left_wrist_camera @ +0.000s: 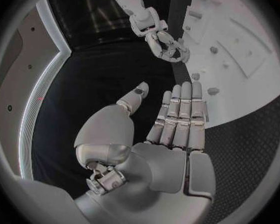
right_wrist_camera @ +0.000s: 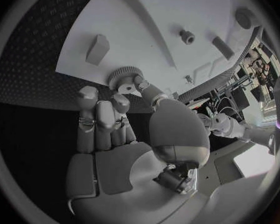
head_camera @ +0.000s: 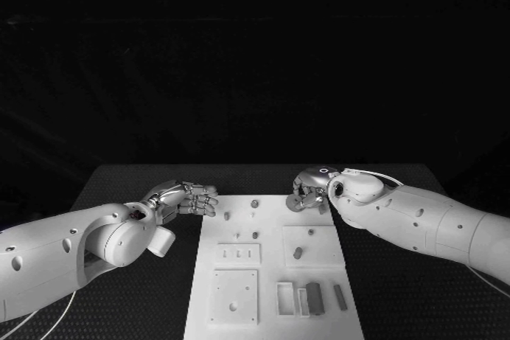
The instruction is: Assemble the parts on the task board
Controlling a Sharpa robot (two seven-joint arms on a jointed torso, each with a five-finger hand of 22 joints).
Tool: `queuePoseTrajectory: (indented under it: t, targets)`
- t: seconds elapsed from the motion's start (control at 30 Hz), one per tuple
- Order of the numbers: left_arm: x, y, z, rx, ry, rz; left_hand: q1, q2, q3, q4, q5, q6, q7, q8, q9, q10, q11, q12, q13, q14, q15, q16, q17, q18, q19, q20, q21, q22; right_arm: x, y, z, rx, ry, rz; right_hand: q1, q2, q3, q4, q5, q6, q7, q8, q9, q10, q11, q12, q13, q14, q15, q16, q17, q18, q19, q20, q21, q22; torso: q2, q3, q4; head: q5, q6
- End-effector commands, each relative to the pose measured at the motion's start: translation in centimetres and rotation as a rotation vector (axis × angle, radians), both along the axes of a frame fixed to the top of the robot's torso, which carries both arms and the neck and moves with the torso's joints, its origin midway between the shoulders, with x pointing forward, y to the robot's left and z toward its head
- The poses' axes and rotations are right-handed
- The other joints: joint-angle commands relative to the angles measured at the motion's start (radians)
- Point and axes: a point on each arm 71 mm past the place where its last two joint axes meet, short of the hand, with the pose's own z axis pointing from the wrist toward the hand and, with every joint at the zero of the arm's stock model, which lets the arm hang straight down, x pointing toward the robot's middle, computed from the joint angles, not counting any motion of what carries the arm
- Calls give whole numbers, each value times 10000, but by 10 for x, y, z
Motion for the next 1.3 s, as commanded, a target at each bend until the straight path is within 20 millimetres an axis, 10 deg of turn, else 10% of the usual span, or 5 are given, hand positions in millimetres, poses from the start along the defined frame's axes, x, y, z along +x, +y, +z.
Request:
queuePoseTrajectory:
  t: [0.03, 0.9, 1.3]
  targets:
    - [-1, -2, 2, -53, -55, -173, -14, -56, -54, 14, 38, -32, 31, -68, -11, -28, 59, -55, -11, 80, 18, -62, 11, 147, 10, -13, -35, 17, -9, 0, -30, -1048, 1002, 72, -23, -64, -2, -76, 37, 29, 99, -29, -126, -47, 59, 66, -14, -28, 23, -5, -23, 625, -59, -4, 34, 203, -6, -5, 2, -6, -6]
    - [-2, -1, 3, -55, -113, -90, -22, -56, -55, 31, 38, -54, 43, -93, -24, -27, 63, -80, -14, 90, 17, -85, 36, 148, 16, -16, -43, 23, -17, 5, -22, -627, -116, 237, -351, 723, 107, -294, 39, 483, -15, 36, -244, -5, -47, 95, -269, -29, -72, -14, -82, 625, -66, 47, 53, 186, -9, -4, -4, -21, 30]
    - [-1, 4, 3, -3, -153, 90, 1, -65, -48, 15, 38, -75, 52, -111, -33, -39, 69, -101, -19, 98, 14, -97, 52, 151, 21, -18, -47, 27, -26, 14, 2, -221, -1432, -17, -370, 587, 118, -400, 38, 641, -70, 65, -282, 108, -103, 107, -366, 125, -130, 44, 48, 625, 46, 12, 95, 179, -21, -17, -11, -25, 124]
